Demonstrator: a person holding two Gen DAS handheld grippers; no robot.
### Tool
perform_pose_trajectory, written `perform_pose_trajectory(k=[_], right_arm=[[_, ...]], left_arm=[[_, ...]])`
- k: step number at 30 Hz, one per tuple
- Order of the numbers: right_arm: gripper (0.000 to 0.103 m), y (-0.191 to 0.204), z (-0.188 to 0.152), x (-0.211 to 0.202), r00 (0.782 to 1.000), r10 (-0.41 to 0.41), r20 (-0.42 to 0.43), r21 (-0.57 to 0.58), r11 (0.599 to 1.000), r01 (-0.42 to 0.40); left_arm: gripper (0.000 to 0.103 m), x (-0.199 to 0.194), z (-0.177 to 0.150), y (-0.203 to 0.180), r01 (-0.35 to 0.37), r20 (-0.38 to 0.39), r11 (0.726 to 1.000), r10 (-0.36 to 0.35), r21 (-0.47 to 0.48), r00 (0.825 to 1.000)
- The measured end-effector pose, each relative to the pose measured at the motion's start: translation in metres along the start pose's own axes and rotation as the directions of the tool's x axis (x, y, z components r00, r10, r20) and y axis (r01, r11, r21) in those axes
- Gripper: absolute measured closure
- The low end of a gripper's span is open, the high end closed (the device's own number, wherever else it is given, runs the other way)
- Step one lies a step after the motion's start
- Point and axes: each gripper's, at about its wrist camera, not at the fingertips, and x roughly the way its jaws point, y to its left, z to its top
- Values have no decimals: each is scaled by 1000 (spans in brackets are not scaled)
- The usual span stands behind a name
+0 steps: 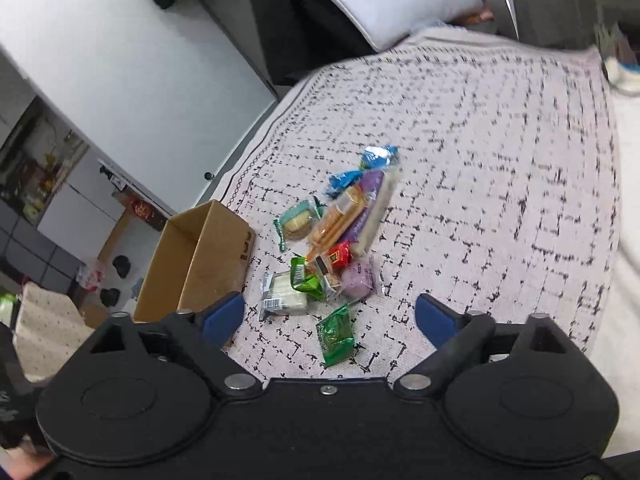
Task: Organize snacks
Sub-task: 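Grasp the green candy packet with the left gripper while the right gripper grasps the purple-wrapped pastry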
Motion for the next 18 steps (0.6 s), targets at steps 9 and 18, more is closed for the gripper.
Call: perform_pose_trajectory(k=[9,18], right_arm=[[35,-30,14,38,996,35,-80,96,995,-27],[60,-47,22,75,987,87,-136,179,982,-62]], left_arm=[[15,51,0,-11,17,-98,999,-20,-31,995],[33,104,-3,-29,25,-212,997,-39,-68,976]])
